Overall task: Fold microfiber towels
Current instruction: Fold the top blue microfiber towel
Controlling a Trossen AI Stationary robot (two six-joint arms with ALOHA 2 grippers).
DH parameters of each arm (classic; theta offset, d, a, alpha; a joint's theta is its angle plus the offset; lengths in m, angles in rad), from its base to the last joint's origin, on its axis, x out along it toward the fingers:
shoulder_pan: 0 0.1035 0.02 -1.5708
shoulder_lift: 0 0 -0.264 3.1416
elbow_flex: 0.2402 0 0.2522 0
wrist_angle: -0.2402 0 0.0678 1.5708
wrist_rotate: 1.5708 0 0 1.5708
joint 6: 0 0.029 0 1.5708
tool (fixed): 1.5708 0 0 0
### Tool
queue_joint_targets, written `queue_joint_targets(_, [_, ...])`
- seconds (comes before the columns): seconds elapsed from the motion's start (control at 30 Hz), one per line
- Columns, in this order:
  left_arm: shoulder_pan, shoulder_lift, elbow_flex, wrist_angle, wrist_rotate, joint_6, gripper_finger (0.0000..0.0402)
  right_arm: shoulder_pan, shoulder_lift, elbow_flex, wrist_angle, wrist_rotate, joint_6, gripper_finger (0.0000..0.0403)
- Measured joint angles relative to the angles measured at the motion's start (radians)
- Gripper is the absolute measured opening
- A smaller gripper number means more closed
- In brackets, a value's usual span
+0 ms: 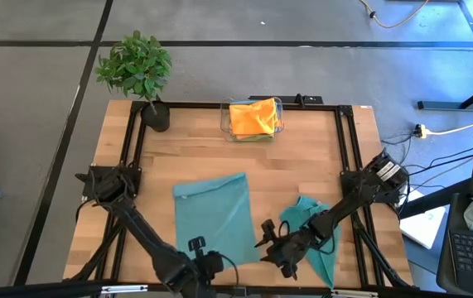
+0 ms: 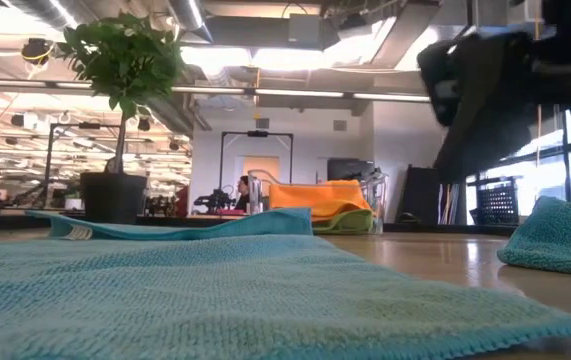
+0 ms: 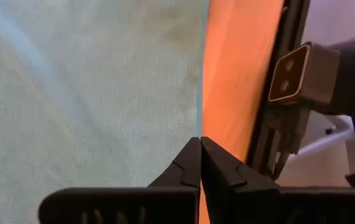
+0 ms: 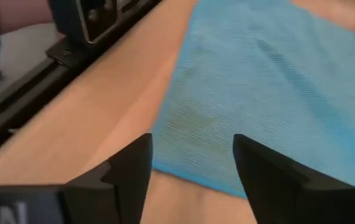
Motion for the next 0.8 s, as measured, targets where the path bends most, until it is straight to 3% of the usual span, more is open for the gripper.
queue_joint_targets(0.23, [-0.053, 0.007, -0.022, 0.012, -0.055, -0.065, 0.0000, 0.008, 0.109, 0.106, -0.055, -0.028, 0.020, 0.0240])
queue_joint_targets(0.43, [-0.068, 0.047, -0.023, 0.014, -0.052, -0.060, 0.0000, -0.012, 0.116, 0.119, -0.105, -0.036, 0.027, 0.0200])
queue_joint_targets(0.6, [-0.065, 0.076, -0.024, 0.026, 0.029, -0.050, 0.0001, -0.042, 0.117, 0.114, -0.114, -0.145, 0.057, 0.0163])
queue_joint_targets(0.8, [-0.082, 0.076, -0.024, 0.039, 0.039, -0.050, 0.0028, -0.037, 0.120, 0.114, -0.096, -0.122, 0.064, 0.0160])
